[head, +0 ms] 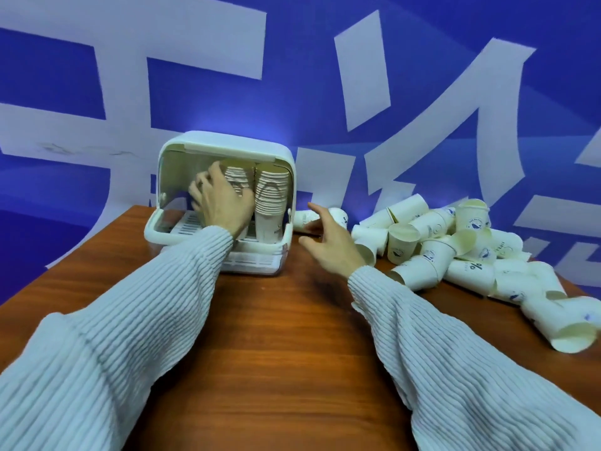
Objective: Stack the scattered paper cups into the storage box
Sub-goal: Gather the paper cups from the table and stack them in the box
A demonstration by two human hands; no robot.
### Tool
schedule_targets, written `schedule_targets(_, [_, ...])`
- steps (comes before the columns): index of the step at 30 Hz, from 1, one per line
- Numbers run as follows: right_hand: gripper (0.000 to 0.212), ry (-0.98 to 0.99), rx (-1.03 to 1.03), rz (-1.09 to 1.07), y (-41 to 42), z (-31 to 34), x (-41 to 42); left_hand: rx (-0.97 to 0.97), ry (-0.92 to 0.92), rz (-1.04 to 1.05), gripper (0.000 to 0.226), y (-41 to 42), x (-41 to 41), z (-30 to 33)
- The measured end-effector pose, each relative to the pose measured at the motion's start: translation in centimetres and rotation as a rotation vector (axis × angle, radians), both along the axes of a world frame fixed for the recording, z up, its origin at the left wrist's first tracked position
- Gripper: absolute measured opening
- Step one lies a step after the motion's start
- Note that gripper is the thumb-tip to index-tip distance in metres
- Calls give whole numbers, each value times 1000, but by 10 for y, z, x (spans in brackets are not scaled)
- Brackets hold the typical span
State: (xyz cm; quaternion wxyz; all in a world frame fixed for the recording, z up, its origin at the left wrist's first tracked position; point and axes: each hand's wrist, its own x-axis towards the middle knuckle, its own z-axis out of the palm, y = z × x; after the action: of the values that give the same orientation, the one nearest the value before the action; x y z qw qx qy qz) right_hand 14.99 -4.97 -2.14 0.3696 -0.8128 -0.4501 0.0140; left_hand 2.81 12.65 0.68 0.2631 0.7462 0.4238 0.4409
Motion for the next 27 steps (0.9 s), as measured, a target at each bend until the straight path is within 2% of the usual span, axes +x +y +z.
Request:
schedule_targets(2, [62,-32,-13,-98,-22,-1,6,162,-14,21,59,-26,2,1])
schedule_targets(5, [49,-76,12,-211,-55,-2,19,286,15,-84,49,-63,14,-4])
schedule_targets(9, [50,-135,38,-507,-103,-9,42,212,124,-401,45,-110,45,-19])
schedule_targets(12, [65,30,168,-685,-136,-23,59,168,243,-534,49,-138,71,-39])
schedule_targets(15, [79,107,235,-691,-158,-46,68,64,281,-597,65,-157,93,-60])
schedule_targets(18, [75,64,316,-667,-162,-60,71,-1,303,-585,92,-169,111,-75])
schedule_targets(20, [76,4,287,-636,-159,-63,75,-28,301,-561,102,-176,123,-81])
schedule_targets(23, [82,17,221,-554,-154,-64,83,-35,227,-496,101,-178,140,-87])
schedule_targets(27, [71,65,266,-537,-154,-68,89,-33,195,-428,86,-170,152,-94])
